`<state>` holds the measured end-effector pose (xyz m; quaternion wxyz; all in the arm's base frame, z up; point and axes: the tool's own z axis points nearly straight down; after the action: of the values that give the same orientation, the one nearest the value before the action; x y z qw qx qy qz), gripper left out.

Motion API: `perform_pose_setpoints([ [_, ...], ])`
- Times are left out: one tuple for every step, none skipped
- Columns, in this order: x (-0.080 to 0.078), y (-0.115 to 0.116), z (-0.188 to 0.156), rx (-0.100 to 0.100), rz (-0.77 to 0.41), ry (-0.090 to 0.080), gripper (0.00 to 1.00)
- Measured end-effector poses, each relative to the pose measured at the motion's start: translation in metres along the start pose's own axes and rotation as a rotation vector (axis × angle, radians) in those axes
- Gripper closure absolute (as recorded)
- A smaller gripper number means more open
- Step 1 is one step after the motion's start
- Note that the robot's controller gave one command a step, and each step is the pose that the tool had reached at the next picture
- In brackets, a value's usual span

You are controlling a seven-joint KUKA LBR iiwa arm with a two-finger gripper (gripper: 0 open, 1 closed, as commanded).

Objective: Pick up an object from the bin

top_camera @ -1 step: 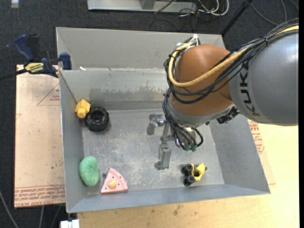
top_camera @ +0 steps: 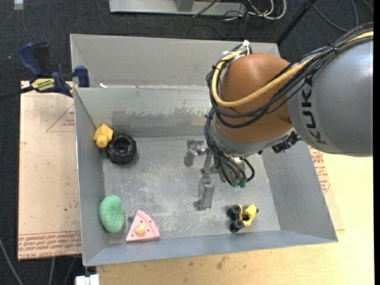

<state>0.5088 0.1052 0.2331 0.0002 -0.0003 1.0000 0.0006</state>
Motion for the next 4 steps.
perform_pose_setpoints([
  [-0.01, -0.035, 0.021, -0.001, 0.082, -0.001, 0.0],
  [-0.001, -0.045, 0.009, 0.002, 0.208, 0.002, 0.0],
  [-0.003, -0.087, 0.02, -0.001, 0.167, -0.002, 0.0],
  [0.011, -0.123, 0.024, 0.002, 0.174, 0.0, 0.0],
])
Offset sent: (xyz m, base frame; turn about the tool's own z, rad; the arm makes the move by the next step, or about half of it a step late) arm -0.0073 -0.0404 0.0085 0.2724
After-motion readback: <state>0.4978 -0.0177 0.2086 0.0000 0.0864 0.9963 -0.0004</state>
